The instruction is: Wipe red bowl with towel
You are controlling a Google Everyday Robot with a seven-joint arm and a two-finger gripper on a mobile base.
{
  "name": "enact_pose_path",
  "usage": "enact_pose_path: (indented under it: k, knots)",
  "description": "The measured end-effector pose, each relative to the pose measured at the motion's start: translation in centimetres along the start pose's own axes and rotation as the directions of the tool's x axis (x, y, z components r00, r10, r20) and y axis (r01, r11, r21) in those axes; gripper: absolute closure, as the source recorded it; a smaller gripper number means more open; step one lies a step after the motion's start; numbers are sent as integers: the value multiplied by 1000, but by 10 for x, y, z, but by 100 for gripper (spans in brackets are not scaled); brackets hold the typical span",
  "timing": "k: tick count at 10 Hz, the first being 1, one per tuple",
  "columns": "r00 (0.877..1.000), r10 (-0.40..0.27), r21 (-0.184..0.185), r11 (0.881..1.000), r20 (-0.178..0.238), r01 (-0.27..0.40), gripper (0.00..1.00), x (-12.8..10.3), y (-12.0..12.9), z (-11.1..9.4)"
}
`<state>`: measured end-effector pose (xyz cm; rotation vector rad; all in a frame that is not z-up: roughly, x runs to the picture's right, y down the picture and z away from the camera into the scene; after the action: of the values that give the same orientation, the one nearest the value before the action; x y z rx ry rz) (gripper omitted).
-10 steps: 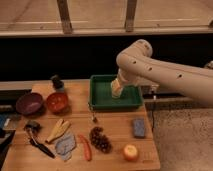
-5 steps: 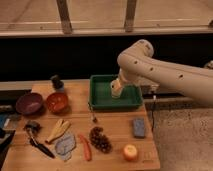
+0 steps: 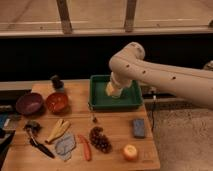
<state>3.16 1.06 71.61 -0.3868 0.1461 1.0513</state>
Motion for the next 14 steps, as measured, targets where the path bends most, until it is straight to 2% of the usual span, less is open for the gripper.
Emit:
enact_pose_path:
  k: [1, 2, 4, 11, 14]
  knots:
    - [999, -51, -17, 999, -1, 51, 35, -2, 26, 1]
    - [992, -123, -40, 992, -2, 123, 35, 1, 61, 2]
    - [976, -217, -70, 974, 7, 217, 35, 7, 104, 1]
    - [972, -236, -81, 969, 2, 236, 35, 10, 109, 3]
    - [941, -337, -145, 932, -15, 331, 35, 12, 154, 27]
